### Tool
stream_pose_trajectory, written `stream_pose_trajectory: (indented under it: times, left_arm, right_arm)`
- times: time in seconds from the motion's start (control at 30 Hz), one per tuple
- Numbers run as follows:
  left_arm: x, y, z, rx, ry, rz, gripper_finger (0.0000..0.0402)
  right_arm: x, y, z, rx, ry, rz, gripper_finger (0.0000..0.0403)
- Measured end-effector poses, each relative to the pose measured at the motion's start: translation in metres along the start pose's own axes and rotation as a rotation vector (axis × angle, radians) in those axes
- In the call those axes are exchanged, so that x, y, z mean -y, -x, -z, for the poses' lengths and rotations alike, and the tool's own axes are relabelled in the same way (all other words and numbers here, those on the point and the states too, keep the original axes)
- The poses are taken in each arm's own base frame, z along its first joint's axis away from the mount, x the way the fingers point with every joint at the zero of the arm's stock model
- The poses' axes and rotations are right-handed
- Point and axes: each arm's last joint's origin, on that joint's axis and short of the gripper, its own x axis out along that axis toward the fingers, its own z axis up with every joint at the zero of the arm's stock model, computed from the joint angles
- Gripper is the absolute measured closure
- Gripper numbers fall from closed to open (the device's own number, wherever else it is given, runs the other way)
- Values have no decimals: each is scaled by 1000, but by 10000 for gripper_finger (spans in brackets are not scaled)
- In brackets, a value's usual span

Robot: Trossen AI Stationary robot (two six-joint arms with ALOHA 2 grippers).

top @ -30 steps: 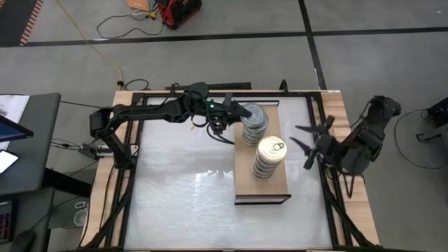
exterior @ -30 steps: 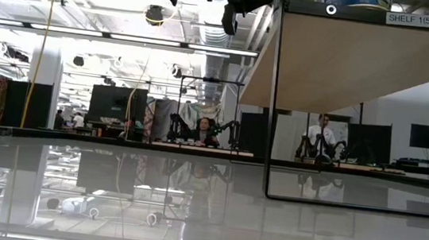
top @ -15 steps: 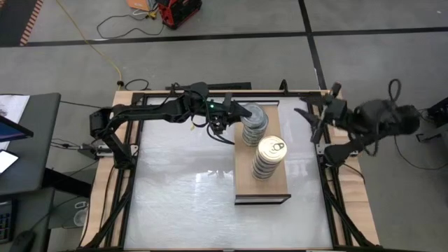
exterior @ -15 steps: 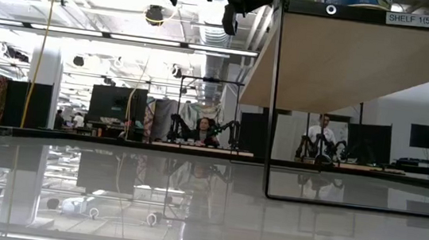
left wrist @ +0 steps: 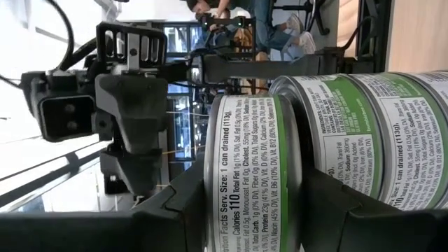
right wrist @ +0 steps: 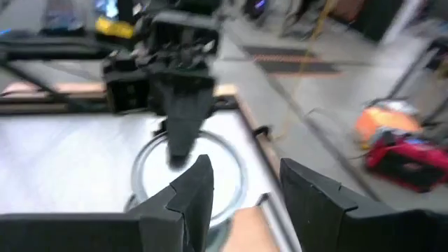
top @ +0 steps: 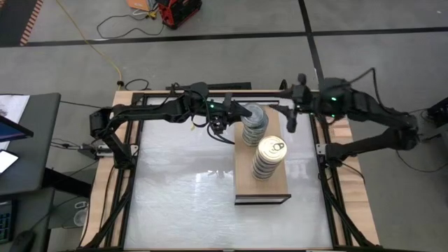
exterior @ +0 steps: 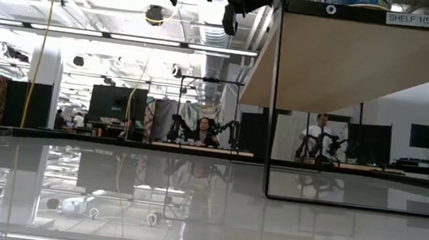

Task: Stack canned seafood by type on shelf
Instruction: Stack the green tuna can on top of the green tuna can

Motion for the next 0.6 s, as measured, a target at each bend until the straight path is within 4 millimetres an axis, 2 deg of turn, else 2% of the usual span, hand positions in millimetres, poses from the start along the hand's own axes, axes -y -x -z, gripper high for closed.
stream_pose_trajectory:
  times: [0.13,0.37,0.6]
  left_arm:
    - [0,0,0,1,0,0,237]
    - [0,0,0,2,15,0,237]
    - [0,0,0,3,10,-1,224]
  right_arm:
    - [6,-18,-4,-49,-25,-92,210]
    - [15,-44,-9,-166,-43,-156,210]
    - [13,-53,-9,-228,-48,-207,210]
